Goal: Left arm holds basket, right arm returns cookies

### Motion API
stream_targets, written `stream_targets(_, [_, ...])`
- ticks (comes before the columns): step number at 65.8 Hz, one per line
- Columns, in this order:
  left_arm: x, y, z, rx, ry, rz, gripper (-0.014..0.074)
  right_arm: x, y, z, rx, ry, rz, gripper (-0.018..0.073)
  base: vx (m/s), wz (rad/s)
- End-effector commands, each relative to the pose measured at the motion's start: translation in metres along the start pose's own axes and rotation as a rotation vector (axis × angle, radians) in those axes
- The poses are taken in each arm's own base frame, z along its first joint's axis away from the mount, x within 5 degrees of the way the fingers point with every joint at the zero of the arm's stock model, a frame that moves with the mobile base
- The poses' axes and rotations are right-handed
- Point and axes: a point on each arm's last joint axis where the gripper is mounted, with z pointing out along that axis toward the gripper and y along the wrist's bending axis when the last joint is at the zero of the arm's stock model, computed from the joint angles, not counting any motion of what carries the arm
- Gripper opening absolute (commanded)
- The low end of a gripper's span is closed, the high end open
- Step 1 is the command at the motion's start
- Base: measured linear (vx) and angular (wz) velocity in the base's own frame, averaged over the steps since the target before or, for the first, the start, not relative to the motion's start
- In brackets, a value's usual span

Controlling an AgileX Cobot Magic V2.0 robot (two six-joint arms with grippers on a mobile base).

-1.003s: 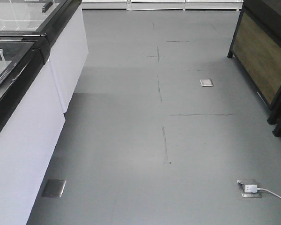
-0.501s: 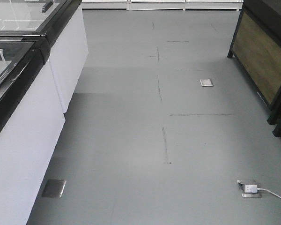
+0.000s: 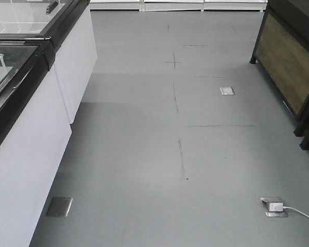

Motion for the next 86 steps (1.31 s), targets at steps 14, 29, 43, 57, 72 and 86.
stream_targets(14, [-0.013,-0.007,0.011,0.092,-0.023,-0.015,0.0428,-0.007,0.000,-0.001,-0.002,-0.084,-0.002,-0.0009,0.00,0.00])
stream_targets(29, [-0.026,0.001,0.016,0.112,-0.050,-0.033,0.0428,-0.007,0.000,-0.001,-0.002,-0.083,-0.002,-0.0009,0.00,0.00])
stream_targets(43, [-0.035,0.006,0.029,0.176,-0.034,-0.069,0.0428,-0.007,0.000,-0.001,-0.002,-0.083,-0.002,-0.0009,0.00,0.00])
stream_targets(57, [-0.042,0.018,0.045,0.149,-0.012,-0.085,0.0428,-0.007,0.000,-0.001,-0.002,-0.083,-0.002,-0.0009,0.00,0.00])
stream_targets(72, [-0.052,0.022,0.058,0.220,-0.032,-0.118,0.0423,-0.007,0.000,-0.001,-0.002,-0.083,-0.002,-0.0009,0.00,0.00])
stream_targets(86, [-0.057,0.028,0.074,0.301,0.009,-0.144,0.0353,-0.007,0.000,-0.001,-0.002,-0.083,-0.002,-0.0009,0.00,0.00])
